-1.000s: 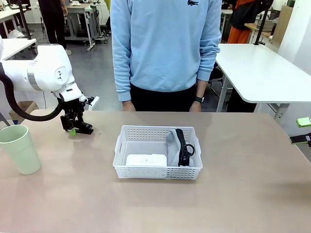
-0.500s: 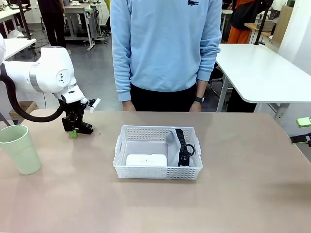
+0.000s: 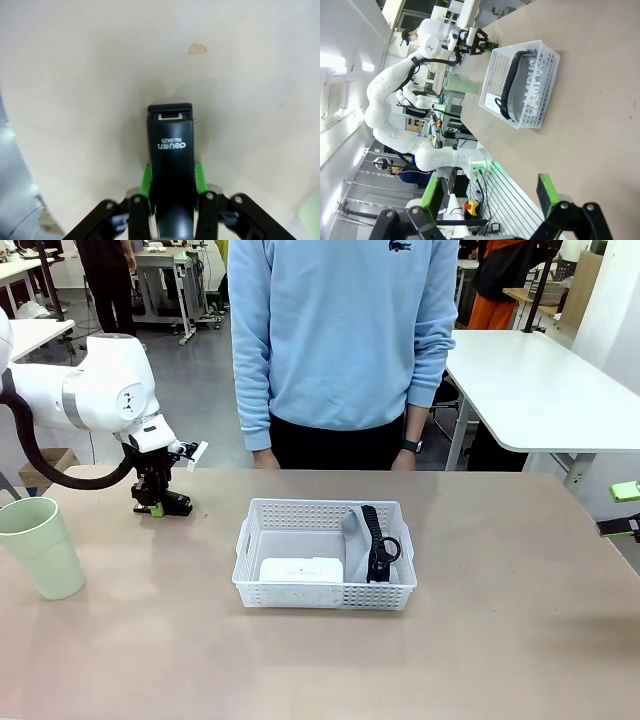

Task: Efficiently arrange items inside the basket to fit them all.
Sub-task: Pick up the Stapler and place it inside the Organizing basket.

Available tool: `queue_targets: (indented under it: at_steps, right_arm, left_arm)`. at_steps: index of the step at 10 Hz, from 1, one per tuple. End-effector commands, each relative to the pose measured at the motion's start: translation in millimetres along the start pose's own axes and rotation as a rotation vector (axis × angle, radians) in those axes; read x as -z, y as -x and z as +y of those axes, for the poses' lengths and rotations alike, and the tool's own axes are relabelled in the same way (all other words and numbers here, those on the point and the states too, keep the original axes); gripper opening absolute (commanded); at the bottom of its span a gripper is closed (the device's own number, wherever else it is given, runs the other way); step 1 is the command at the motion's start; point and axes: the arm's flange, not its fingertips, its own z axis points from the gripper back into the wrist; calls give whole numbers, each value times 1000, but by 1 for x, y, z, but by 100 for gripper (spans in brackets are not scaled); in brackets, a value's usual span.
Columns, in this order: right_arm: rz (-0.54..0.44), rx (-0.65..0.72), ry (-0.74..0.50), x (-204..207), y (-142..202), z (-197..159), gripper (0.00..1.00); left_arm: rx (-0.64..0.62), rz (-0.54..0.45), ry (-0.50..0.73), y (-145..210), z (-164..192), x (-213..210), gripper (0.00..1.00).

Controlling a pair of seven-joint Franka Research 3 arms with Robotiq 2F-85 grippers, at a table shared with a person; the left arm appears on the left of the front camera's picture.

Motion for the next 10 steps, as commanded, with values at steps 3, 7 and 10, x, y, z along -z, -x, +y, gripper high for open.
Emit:
queue_targets:
  at_steps: [3, 7, 10]
  right_arm:
    - [-1, -15, -9, -2, 1, 0, 100]
    - [-1, -15, -9, -2, 1, 0, 100]
    - [-1, -15, -9, -2, 1, 0, 100]
  left_arm:
    - [-5, 30, 34, -1, -7, 10, 0]
    - [-154, -7, -20, 7, -32, -40, 0]
    - [-320, -179, -78, 28, -110, -131, 0]
